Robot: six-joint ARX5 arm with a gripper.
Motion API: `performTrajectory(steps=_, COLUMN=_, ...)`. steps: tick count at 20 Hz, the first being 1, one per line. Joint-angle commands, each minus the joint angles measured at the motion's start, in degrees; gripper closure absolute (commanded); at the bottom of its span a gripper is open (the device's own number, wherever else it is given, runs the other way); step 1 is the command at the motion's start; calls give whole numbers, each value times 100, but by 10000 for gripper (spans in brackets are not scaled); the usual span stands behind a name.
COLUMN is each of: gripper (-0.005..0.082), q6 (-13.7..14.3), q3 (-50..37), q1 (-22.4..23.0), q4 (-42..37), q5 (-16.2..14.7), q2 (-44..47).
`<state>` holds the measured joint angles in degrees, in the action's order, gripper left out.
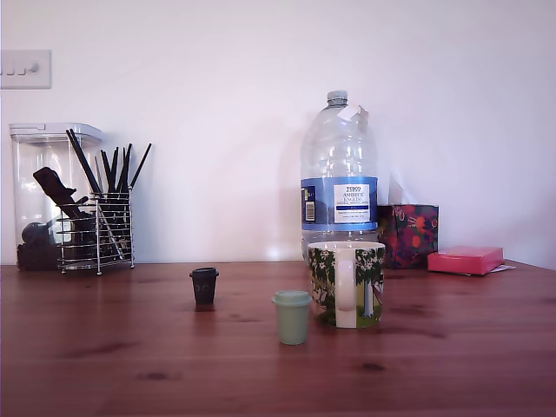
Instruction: Pick up the coffee capsules from the table one by one and drop them inside the nearest coffee cup
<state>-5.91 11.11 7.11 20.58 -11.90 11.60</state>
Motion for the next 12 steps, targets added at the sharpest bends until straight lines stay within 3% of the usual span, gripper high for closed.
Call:
performTrajectory(steps=1, gripper=792, q6=-33, q3=-59, q1=17, q4=-599, q5=-245, q2=-72)
performTrajectory(steps=12, gripper=792, q6=-166, q3=-59, q1=20, q4=-929, q5=-267, q2=-72)
